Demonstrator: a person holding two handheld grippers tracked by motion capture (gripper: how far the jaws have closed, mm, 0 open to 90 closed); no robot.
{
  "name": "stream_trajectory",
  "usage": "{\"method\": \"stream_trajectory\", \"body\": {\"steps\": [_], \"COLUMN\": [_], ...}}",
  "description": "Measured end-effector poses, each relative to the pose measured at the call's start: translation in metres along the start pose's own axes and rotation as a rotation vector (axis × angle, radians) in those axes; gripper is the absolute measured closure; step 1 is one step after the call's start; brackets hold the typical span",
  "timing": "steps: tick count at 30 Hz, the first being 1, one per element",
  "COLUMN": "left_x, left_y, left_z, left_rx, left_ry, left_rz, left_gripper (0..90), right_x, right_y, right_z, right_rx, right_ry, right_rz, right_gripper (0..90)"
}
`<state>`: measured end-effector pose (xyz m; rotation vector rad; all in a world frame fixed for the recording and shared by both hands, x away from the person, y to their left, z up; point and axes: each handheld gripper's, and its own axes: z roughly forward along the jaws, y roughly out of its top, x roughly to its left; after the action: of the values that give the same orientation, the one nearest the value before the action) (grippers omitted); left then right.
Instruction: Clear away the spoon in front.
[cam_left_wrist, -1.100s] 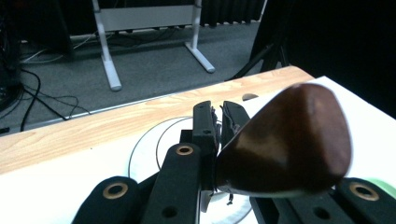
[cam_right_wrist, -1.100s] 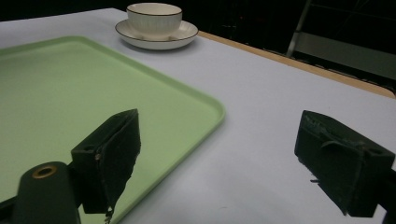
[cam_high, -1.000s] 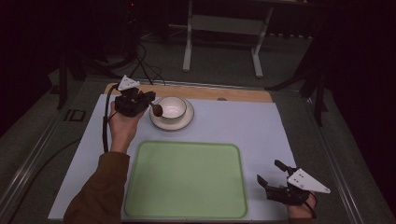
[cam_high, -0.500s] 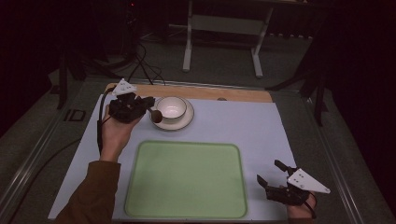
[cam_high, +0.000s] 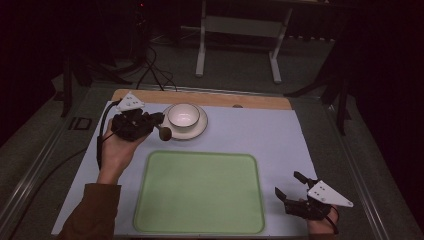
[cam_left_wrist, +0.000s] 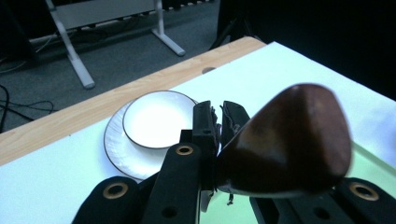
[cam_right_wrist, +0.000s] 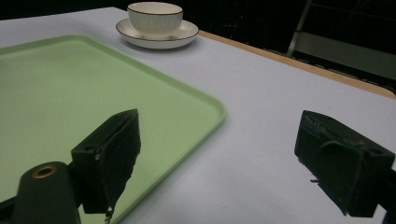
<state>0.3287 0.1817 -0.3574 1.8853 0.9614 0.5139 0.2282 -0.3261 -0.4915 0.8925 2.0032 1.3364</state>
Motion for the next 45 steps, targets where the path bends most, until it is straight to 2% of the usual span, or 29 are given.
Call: {"method": "stream_trajectory", "body": {"steps": [14,26,45], "left_x": [-0.008,-0.013,-0.024], "left_y": [-0.010,-0.030,-0.075], "left_z": [-0.017,-0.035,-0.047], "left_rx": [0.017,0.046,0.140], "left_ry": [-0.028,-0.054,-0.091], "left_rz": [0.009,0.009,-0.041], "left_gripper": [84.8,84.8,84.8], "right_x": [0.000,0.001,0.001], "right_y": [0.000,0.000,0.001], "right_z": [0.000,0.001,0.002], "right_rx": [0.001,0.002,0.005], "right_ry": [0.001,0.003,0.006], "right_rz": [-0.001,0.001,-0.002], "right_gripper": [14.1,14.1,14.1]}}
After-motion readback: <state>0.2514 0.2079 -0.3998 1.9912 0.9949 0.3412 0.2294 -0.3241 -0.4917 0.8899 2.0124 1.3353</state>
